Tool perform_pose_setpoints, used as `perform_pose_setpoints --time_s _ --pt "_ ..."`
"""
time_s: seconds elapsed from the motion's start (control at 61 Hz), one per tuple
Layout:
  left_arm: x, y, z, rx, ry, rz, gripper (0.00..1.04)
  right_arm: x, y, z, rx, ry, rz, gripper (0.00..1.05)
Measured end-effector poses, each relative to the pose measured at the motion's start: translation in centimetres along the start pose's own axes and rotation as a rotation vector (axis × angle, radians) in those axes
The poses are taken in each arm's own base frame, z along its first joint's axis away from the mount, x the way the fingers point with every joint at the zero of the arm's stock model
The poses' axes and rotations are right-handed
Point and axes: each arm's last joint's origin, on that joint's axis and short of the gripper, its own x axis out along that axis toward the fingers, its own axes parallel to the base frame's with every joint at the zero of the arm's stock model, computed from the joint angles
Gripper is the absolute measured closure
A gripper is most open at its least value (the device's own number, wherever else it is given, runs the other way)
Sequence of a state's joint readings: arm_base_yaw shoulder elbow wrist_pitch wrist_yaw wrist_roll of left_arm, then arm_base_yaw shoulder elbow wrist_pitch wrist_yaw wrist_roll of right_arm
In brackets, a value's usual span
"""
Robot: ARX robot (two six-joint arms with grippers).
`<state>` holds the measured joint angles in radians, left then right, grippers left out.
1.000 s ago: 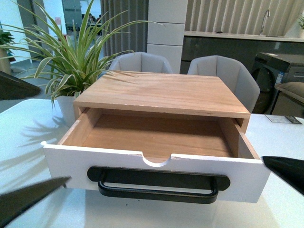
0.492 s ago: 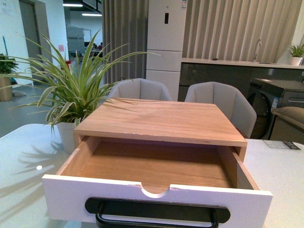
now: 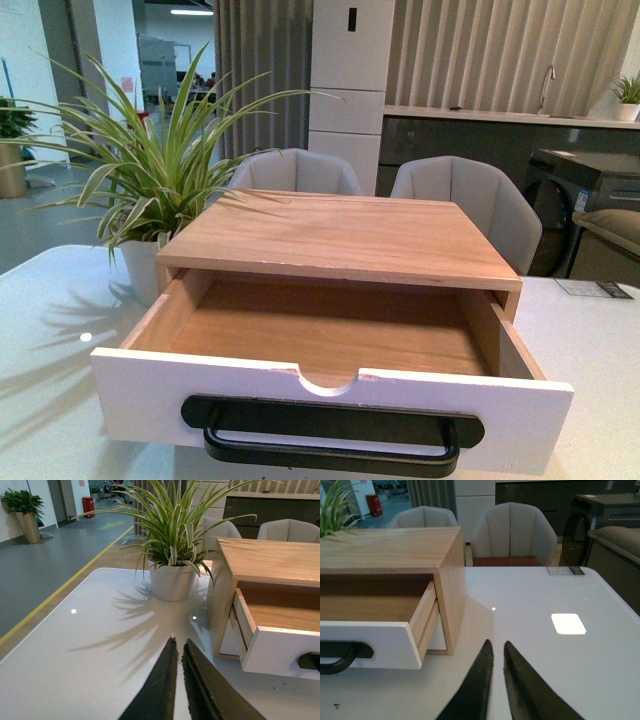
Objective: Pull drawer
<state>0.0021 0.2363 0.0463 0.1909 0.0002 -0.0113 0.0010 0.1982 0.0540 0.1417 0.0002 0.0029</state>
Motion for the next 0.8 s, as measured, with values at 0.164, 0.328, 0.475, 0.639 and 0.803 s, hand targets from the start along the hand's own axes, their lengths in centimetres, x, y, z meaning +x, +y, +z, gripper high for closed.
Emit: perform_pose_setpoints --time_s 0.164,0.328,0.475,0.639,0.803 --pt "-0.3 0.0 -0.8 0.002 -0.005 -0.002 1.02 -1.0 0.0 -0.6 0.000 0.006 -0.001 1.03" --pt "-1.3 0.0 -1.1 0.003 0.006 0.000 1.02 -1.2 0.0 -0.7 0.000 -0.021 -0.002 1.03" --pt "-1.5 0.0 -1.1 0.003 -0.006 0.000 1.02 -1.3 0.0 -0.7 0.000 -0.024 0.000 1.03" --pt "-1.5 0.0 -1.1 0.003 -0.007 0.000 0.94 -1.3 0.0 -0.7 -0.001 -0.024 0.000 0.94" --pt "-1.5 0.0 -1.1 0.003 -0.007 0.000 0.59 -1.3 0.0 -0.7 -0.001 -0.024 -0.001 0.58"
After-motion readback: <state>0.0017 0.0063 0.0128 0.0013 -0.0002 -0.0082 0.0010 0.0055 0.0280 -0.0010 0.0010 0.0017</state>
